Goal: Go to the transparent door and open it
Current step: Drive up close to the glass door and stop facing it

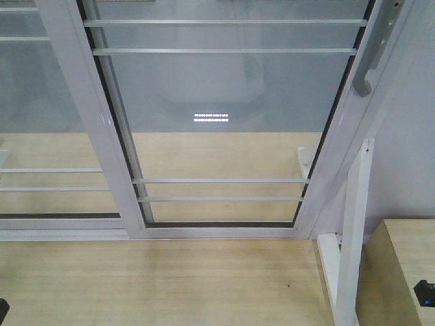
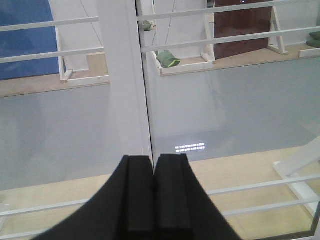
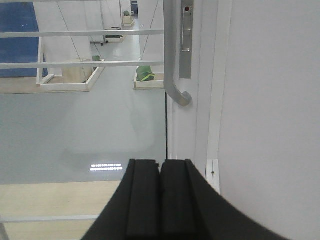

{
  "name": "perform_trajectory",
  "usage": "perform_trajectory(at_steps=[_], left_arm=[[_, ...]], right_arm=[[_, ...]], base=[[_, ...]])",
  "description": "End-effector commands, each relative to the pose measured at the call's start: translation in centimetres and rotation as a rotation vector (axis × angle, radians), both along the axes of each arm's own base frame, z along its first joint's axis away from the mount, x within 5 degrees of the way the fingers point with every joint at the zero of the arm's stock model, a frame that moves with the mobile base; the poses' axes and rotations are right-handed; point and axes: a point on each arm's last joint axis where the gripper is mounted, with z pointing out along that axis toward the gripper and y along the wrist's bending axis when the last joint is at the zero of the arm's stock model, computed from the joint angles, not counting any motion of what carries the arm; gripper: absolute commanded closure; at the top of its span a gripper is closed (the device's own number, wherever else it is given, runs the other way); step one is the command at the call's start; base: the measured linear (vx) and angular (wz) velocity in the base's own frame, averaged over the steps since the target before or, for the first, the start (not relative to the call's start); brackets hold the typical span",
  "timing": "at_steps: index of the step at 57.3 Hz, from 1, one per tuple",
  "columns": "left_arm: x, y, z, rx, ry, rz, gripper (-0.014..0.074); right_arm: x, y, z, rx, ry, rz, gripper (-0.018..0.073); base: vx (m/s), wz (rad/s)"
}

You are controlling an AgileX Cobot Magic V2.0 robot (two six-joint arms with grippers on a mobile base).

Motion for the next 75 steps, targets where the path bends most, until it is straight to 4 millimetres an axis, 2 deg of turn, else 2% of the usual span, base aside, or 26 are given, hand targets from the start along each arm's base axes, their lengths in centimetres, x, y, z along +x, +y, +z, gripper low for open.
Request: perform_trajectory(at_steps=[1, 75], left_arm=[[0.02, -0.03, 0.29, -0.013, -0.077, -0.003, 0.06], [0.14, -0.05, 0.27, -0.011, -0.063, -0.003, 0.06]], right_arm=[[-0.03, -0.07, 0.71, -0.013, -0.096, -0.009, 0.0561], [0.13, -0.07, 0.58, -0.012, -0.07, -0.008, 0.0561]], base=[[0.13, -0.02], [0.05, 0.0]])
